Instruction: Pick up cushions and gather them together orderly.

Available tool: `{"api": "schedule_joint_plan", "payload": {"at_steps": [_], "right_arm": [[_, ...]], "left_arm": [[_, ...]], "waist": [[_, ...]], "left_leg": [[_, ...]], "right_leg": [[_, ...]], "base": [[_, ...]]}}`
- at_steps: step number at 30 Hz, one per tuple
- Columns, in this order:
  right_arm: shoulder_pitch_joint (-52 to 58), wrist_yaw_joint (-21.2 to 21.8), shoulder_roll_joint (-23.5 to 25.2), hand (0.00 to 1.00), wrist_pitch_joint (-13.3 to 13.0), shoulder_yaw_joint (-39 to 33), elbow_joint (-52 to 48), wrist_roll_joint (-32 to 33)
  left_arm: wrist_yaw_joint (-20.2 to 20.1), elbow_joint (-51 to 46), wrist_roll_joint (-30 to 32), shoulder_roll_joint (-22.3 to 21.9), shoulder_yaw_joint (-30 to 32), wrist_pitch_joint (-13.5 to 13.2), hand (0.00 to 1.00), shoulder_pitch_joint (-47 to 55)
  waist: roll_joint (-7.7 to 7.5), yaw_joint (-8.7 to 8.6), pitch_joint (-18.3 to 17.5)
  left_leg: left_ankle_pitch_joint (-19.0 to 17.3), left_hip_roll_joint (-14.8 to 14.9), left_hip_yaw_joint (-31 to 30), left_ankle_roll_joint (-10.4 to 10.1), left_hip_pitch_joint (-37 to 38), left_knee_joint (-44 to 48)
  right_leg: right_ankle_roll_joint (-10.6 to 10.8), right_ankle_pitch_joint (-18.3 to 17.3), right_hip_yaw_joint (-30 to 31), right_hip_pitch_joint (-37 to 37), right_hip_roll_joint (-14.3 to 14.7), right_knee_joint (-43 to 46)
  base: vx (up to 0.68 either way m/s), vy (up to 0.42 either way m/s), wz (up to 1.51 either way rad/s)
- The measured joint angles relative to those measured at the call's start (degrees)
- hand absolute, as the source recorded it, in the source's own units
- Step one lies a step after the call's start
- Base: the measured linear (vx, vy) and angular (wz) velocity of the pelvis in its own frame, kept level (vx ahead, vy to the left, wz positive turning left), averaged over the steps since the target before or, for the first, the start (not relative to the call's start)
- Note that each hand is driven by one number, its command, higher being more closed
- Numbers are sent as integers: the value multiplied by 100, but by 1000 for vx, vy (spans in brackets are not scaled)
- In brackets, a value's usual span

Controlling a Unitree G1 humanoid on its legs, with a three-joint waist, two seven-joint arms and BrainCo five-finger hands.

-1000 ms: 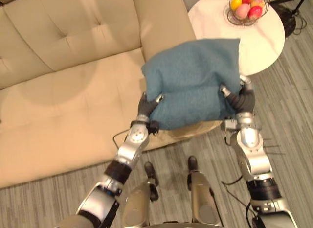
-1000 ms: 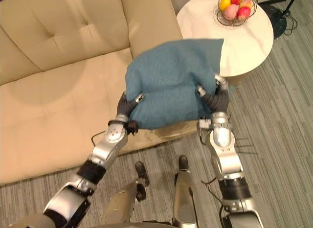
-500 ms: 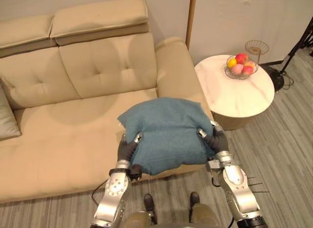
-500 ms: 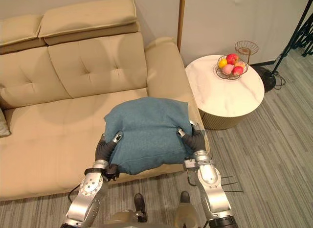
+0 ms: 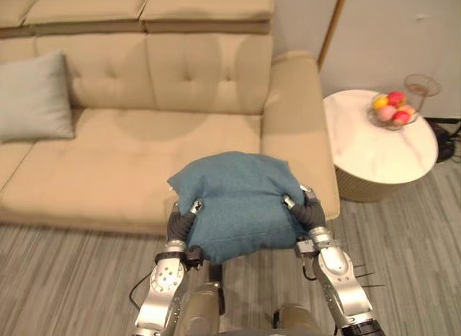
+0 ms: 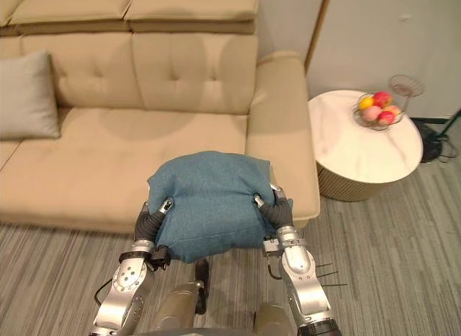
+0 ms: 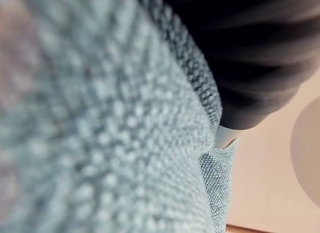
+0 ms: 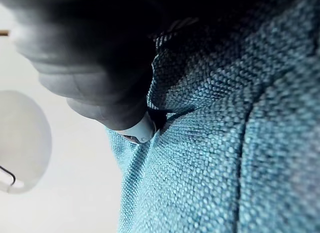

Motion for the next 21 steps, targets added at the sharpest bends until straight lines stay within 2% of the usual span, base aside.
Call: {"api": "schedule_joint_plan", "payload": {"at_steps": [1, 3, 4, 6, 7, 10, 16, 17, 18, 19, 21], "right_arm": [[3, -50, -1, 100, 2, -133, 33, -11], [2, -97, -17, 100, 5, -235, 33, -19], [1, -99, -11, 100, 4, -268, 30, -20], [2, -99, 11, 100, 5, -348, 25, -37], [1, -99, 47, 100, 17, -398, 27, -44], [6, -98, 190, 100, 43, -433, 27, -48], [18, -91, 338, 100, 60, -430, 26, -58], [19, -90, 338, 100, 66, -430, 26, -62], [19, -86, 339, 100, 68, -430, 26, -68], [22, -69, 349, 100, 71, -423, 26, -84], [103, -46, 350, 100, 71, -424, 26, -145]], "left_arm": [[-13, 18, -3, -9, -126, 7, 100, -15], [-96, 18, -4, -15, -240, 4, 100, -47], [-126, 22, -4, -22, -249, 2, 100, -83], [-161, 122, -3, -25, -273, -1, 100, -197], [-213, 234, -3, -15, -271, 0, 100, -273], [-235, 342, -3, 30, -257, 2, 100, -253], [-247, 338, -3, 155, -217, 0, 100, -251], [-252, 337, -2, 153, -214, 1, 100, -243], [-255, 334, -3, 149, -212, 1, 100, -232], [-282, 298, -2, 125, -176, 2, 100, -171], [-354, 294, -1, 98, -158, 5, 100, -87]], "waist": [[-15, -26, -21], [16, -129, -47], [49, -165, -72], [96, -178, -101], [93, -146, -110], [77, -81, -119], [24, -19, -152], [14, -5, -157], [6, -5, -163], [-39, -11, -167], [-97, -52, -164]], "left_leg": [[-11, -25, 373, 18, 17, 529], [-23, -127, 612, 20, 223, 1031], [-239, -160, 653, -59, 527, 1076], [-358, -234, 661, -181, 978, 410], [-245, -308, 642, -158, 1112, 5], [-188, -378, 609, -99, 1062, 28], [-367, -437, 599, 93, 914, 264], [-487, -435, 608, 146, 834, 427], [-553, -432, 607, 173, 780, 534], [-761, -492, 623, 302, 680, 896], [-1102, -556, 608, 344, 626, 1260]], "right_leg": [[-22, 111, -212, 9, -129, -105], [-25, 322, -469, -12, -260, -321], [-9, 471, -592, -16, -296, -507], [60, 667, -740, -16, -292, -783], [108, 785, -790, -15, -290, -919], [217, 1003, -839, 56, -337, -1126], [340, 1033, -839, 82, -406, -1250], [383, 986, -838, 63, -425, -1229], [410, 933, -824, 38, -438, -1186], [505, 723, -770, -54, -542, -901], [644, 438, -759, -90, -740, -437]], "base": [[-233, -113, 102], [-192, -58, 88], [-145, 14, 59], [-150, 56, 58], [-118, 78, 40], [-81, 108, 12], [-42, 91, 4], [-3, 65, 2], [59, 118, -1], [83, 114, -4], [76, 104, 12]]}}
